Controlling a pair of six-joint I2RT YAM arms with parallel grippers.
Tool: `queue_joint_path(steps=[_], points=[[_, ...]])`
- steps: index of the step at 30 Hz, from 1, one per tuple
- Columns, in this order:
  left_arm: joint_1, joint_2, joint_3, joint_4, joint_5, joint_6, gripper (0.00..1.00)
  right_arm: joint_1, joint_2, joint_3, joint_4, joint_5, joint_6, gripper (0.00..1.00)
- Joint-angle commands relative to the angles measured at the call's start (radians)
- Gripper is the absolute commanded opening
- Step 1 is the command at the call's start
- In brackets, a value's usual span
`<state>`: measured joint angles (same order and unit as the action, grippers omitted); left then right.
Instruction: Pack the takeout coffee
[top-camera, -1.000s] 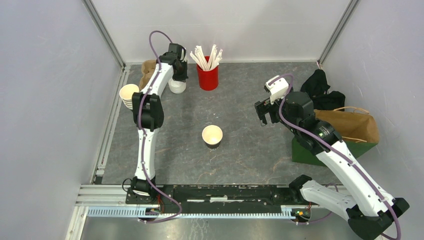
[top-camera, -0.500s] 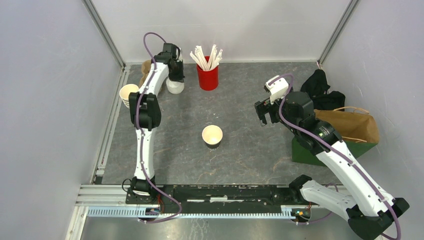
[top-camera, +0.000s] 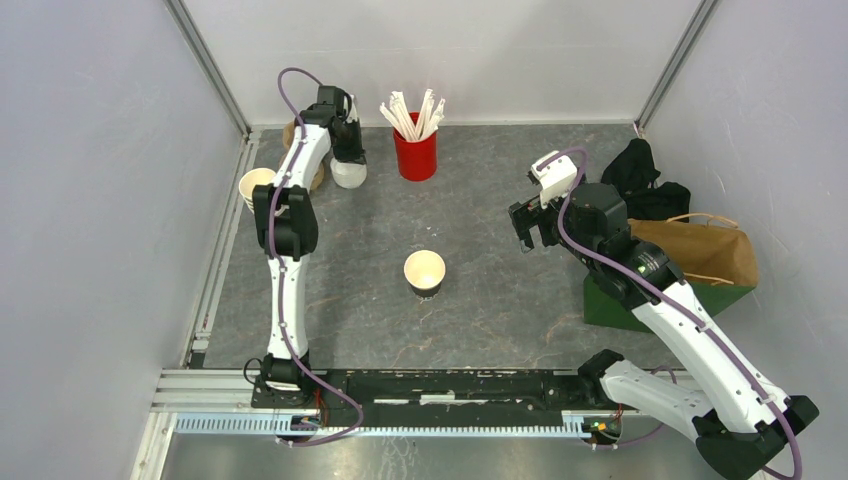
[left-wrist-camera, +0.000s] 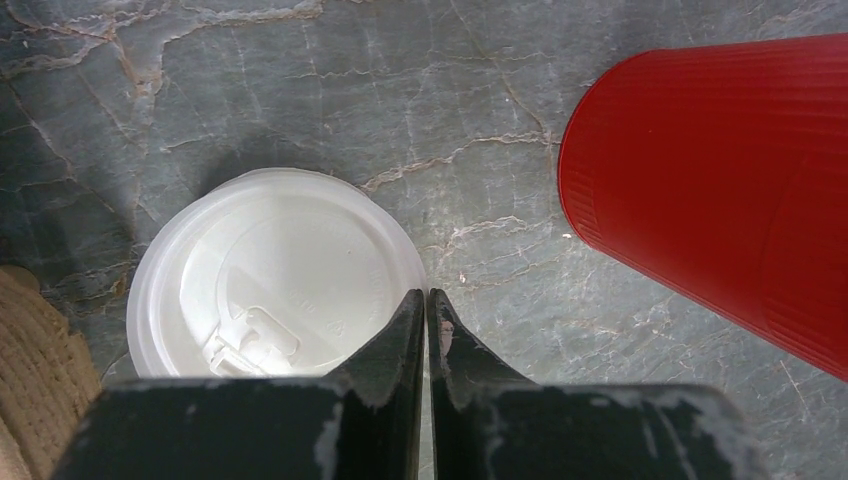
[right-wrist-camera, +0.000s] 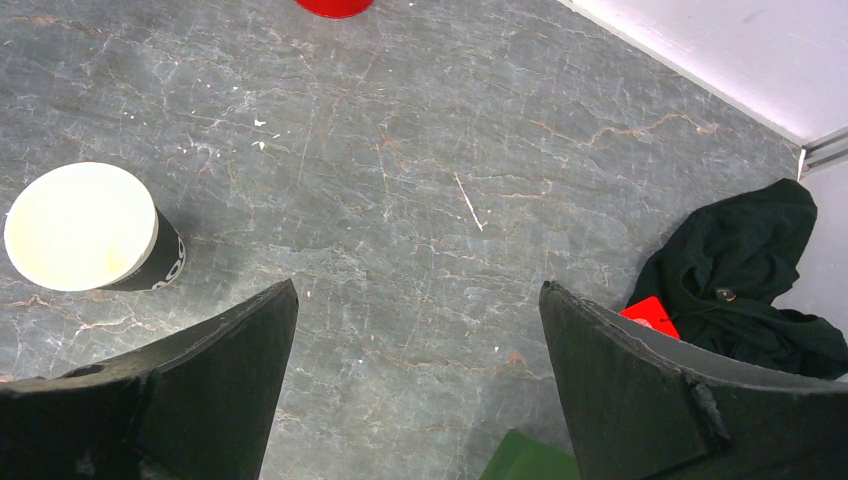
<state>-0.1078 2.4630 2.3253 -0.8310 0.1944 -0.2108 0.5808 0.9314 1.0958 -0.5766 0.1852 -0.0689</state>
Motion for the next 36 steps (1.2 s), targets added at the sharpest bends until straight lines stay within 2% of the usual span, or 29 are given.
queue_joint_path(steps=[1,11,29,34,36], points=[[0.005,0.0,0.035,0.011,0.037,-0.035,0.1,0.004,0.001,0.038,0.038,-0.001,0.001,0.98],[0.006,-0.026,0.034,0.011,0.024,-0.038,0.02,0.005,-0.001,0.037,0.04,-0.001,0.003,0.98],[0.006,-0.17,0.034,-0.004,-0.066,-0.041,0.02,0.004,-0.008,0.035,0.044,-0.015,0.015,0.98],[0.006,-0.226,0.028,-0.015,-0.093,-0.096,0.02,0.005,-0.009,0.04,0.04,-0.021,0.02,0.98],[0.006,-0.274,-0.024,0.006,-0.14,-0.146,0.02,0.005,-0.005,0.048,0.036,-0.019,0.018,0.98]])
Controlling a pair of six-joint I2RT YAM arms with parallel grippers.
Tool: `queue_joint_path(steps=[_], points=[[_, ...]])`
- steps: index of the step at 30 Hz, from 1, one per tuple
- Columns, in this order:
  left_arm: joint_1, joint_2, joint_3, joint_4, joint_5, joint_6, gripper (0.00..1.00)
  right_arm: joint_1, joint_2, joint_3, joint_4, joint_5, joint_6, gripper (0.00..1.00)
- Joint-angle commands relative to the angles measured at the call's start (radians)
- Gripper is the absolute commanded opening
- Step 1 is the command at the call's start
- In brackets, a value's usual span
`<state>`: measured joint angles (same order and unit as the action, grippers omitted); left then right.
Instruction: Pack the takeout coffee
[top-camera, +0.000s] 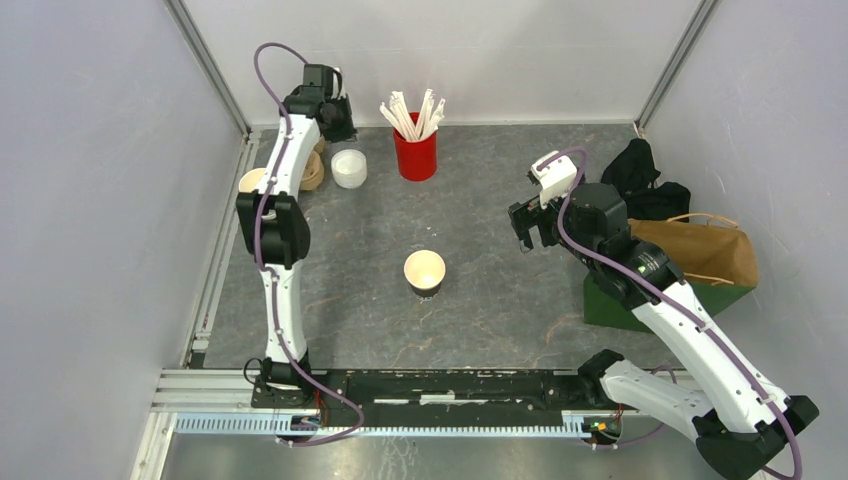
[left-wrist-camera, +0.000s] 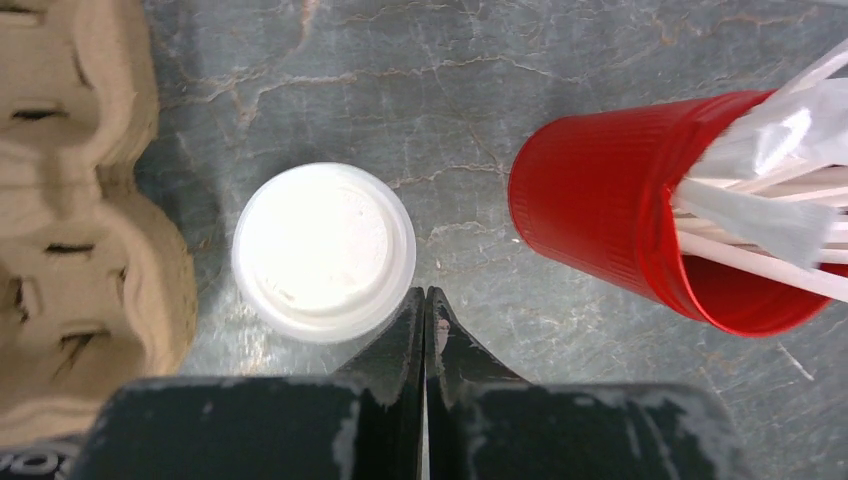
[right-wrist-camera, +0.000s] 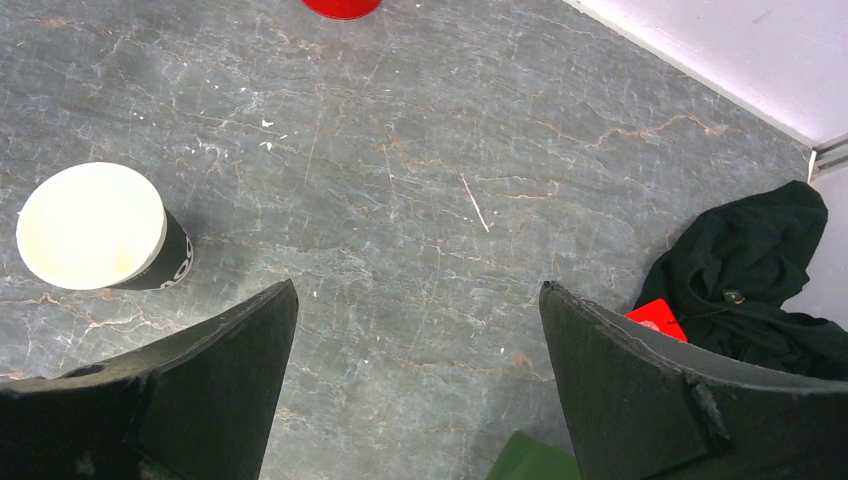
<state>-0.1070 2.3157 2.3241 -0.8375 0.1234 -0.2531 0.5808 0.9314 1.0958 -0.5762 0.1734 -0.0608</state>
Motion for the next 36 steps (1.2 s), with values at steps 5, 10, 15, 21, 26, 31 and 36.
queue_joint_path(steps=[5,10,15,21,26,31,36], points=[[0.006,-0.15,-0.07,0.071,0.054,-0.115,0.12,0.005,0.001,0.074,0.02,-0.014,0.012,0.98],[0.006,-0.081,-0.072,0.061,0.095,-0.088,0.5,0.005,-0.008,0.087,-0.001,-0.011,0.012,0.98],[0.006,0.013,-0.02,0.055,0.083,-0.086,0.59,0.005,0.003,0.101,-0.013,-0.017,0.01,0.98],[0.004,0.076,-0.011,0.051,0.032,-0.069,0.62,0.005,0.026,0.109,-0.007,-0.011,0.006,0.98],[0.003,0.118,0.011,0.054,0.004,-0.044,0.55,0.004,0.037,0.108,-0.005,0.005,-0.003,0.98],[0.002,0.14,0.025,0.063,0.02,-0.061,0.46,0.005,0.047,0.11,-0.003,0.009,-0.008,0.98],[0.001,0.15,0.024,0.069,0.022,-0.068,0.4,0.004,0.051,0.107,-0.002,0.012,-0.01,0.98]])
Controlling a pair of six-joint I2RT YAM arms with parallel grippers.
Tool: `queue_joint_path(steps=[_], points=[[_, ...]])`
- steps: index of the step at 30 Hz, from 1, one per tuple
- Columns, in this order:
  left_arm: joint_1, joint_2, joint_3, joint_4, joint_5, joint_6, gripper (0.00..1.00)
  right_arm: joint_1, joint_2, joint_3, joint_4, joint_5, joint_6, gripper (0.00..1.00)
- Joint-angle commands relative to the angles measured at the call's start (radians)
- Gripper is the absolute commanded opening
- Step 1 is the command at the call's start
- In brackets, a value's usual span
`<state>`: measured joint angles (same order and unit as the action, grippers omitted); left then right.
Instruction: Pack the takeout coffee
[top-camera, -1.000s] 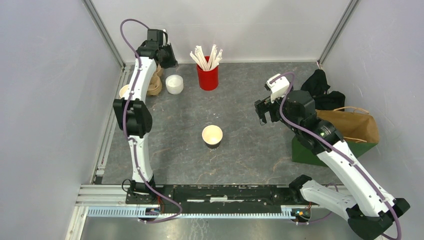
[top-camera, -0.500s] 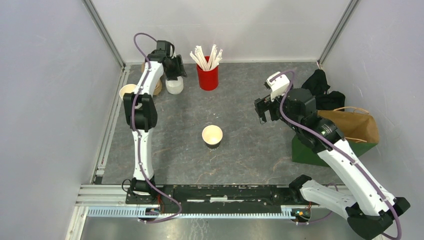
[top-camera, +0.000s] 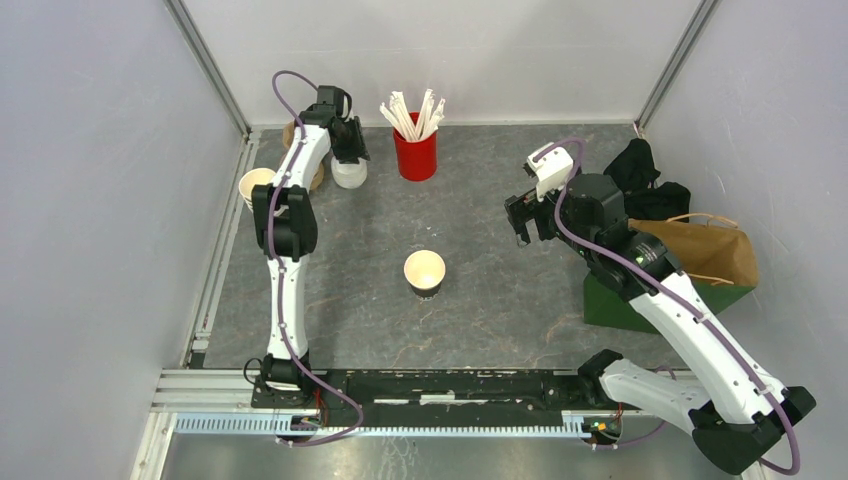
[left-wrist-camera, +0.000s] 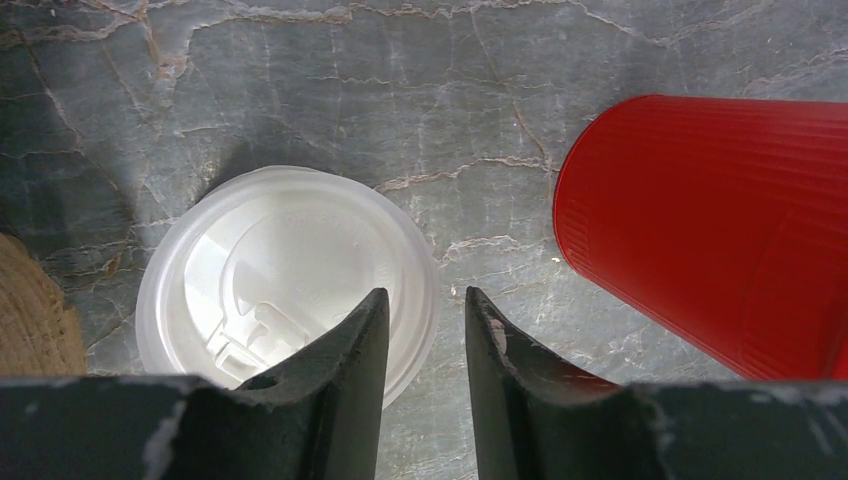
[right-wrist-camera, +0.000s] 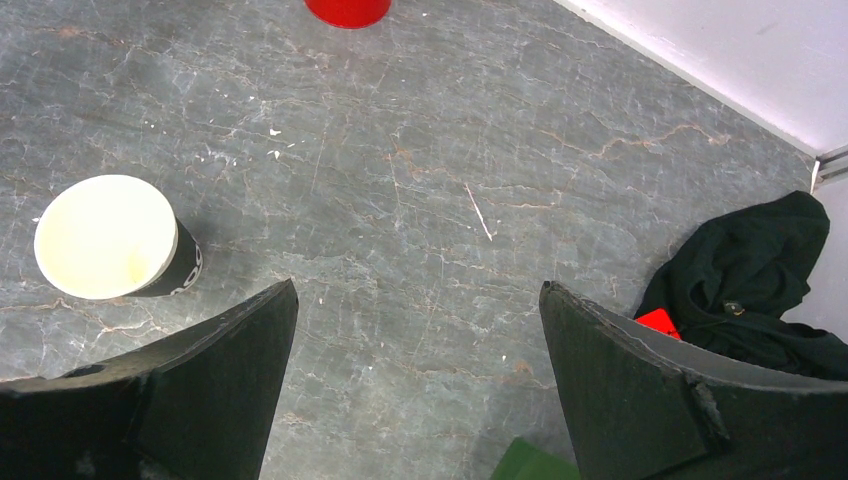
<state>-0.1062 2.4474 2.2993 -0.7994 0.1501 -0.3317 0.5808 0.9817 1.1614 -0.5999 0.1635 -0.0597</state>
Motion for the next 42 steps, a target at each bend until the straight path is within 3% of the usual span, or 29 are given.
queue_joint_path(steps=[1,14,32,42], points=[[0.0,0.02,0.049,0.03,-0.004,0.009,0.4,0.005,0.001,0.04,0.024,0.021,-0.011,0.98],[0.0,0.032,0.049,0.032,-0.011,0.009,0.31,0.005,-0.001,0.028,0.028,0.021,-0.008,0.98],[0.0,-0.001,0.069,0.001,-0.026,0.031,0.03,0.005,-0.009,0.024,0.031,0.007,0.001,0.98],[0.0,-0.029,0.063,-0.008,-0.037,0.04,0.02,0.003,-0.013,0.021,0.032,0.007,0.003,0.98]])
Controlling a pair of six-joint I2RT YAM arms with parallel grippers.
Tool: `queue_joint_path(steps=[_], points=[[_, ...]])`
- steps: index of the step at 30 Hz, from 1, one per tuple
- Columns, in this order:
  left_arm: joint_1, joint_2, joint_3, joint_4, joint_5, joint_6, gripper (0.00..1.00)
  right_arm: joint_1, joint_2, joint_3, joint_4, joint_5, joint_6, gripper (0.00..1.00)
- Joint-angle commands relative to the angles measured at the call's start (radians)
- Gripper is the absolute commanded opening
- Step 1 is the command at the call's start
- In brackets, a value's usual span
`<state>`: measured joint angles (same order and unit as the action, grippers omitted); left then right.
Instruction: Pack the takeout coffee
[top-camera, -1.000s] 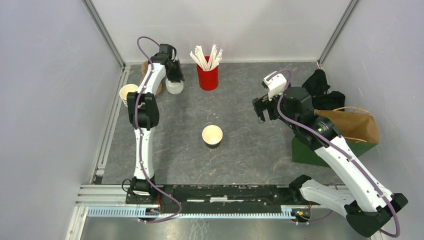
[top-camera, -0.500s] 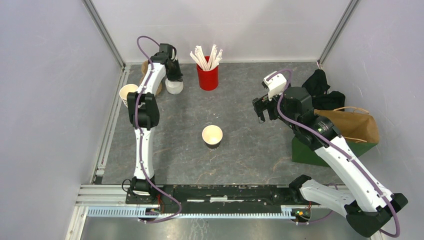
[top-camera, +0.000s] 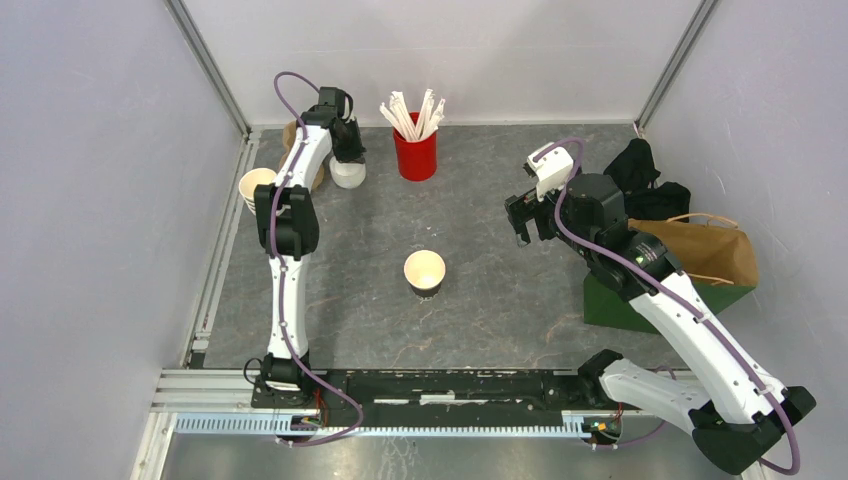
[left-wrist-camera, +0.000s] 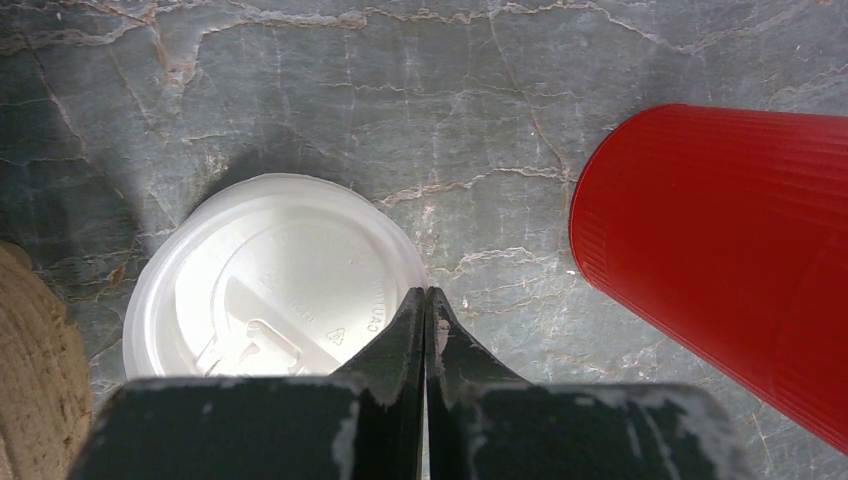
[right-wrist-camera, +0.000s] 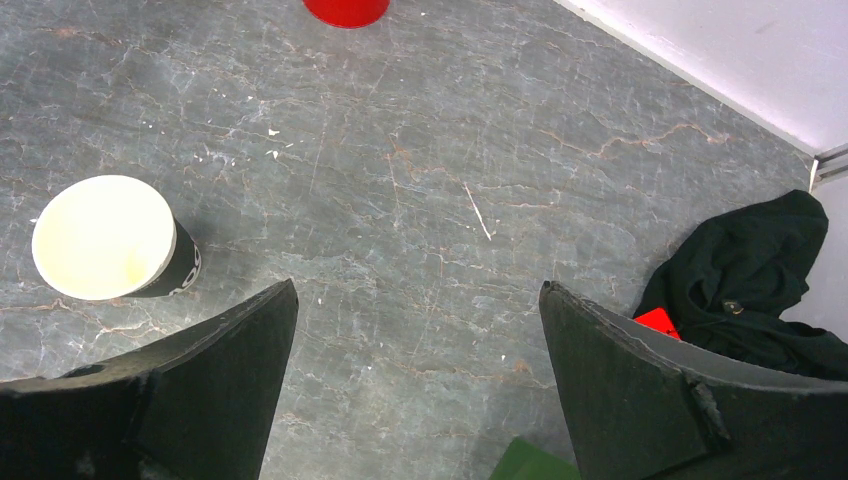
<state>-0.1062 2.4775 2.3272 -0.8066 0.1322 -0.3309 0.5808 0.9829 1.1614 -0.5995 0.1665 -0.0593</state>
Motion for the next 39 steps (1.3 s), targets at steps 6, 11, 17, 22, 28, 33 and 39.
queue_joint_path(steps=[6,11,17,22,28,33,39], points=[[-0.005,-0.102,0.036,0.001,0.002,0.03,0.02,0.004,-0.015,0.024,0.033,0.005,0.0,0.98],[-0.008,-0.138,0.024,0.0,-0.008,0.023,0.02,0.005,-0.013,0.029,0.033,0.004,-0.004,0.98],[-0.012,-0.17,0.017,-0.001,-0.022,0.018,0.02,0.004,-0.013,0.03,0.034,0.005,-0.005,0.98],[-0.018,-0.23,-0.001,0.001,-0.077,-0.003,0.02,0.005,-0.013,0.03,0.034,0.004,-0.004,0.98],[-0.02,-0.286,-0.008,0.001,-0.102,-0.047,0.02,0.005,-0.017,0.023,0.036,0.0,-0.001,0.98],[-0.019,-0.375,-0.071,0.0,-0.075,-0.135,0.02,0.004,-0.021,0.018,0.04,0.003,0.002,0.98],[-0.02,-0.614,-0.311,0.091,0.059,-0.313,0.02,0.004,-0.018,0.021,0.052,-0.02,0.02,0.98]])
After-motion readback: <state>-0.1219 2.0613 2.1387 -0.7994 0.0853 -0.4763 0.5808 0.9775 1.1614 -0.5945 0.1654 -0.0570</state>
